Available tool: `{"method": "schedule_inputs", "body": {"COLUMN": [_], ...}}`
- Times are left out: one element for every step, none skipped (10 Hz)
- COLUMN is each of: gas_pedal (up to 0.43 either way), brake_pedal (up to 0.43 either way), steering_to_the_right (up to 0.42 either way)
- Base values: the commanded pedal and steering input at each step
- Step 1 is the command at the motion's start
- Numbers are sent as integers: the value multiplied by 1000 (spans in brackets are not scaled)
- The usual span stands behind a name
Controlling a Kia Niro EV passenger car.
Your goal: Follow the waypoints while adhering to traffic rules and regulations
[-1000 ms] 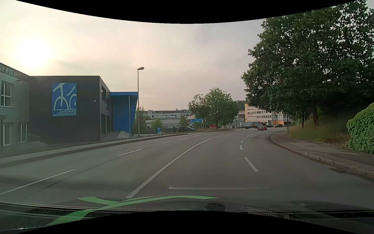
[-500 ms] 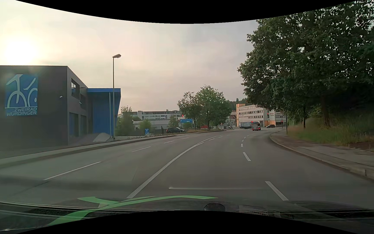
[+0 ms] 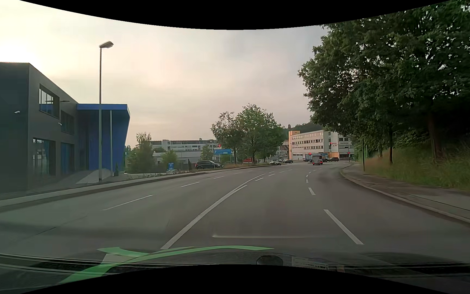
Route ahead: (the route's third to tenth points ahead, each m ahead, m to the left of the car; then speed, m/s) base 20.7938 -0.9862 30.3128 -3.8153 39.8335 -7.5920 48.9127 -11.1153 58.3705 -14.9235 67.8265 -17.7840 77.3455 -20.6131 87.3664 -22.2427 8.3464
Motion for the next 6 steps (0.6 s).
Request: {"method": "schedule_inputs", "body": {"gas_pedal": [98, 98, 98, 87, 87, 87], "brake_pedal": [0, 0, 0, 0, 0, 0], "steering_to_the_right": [43, 44, 43, 42, 41, 40]}}
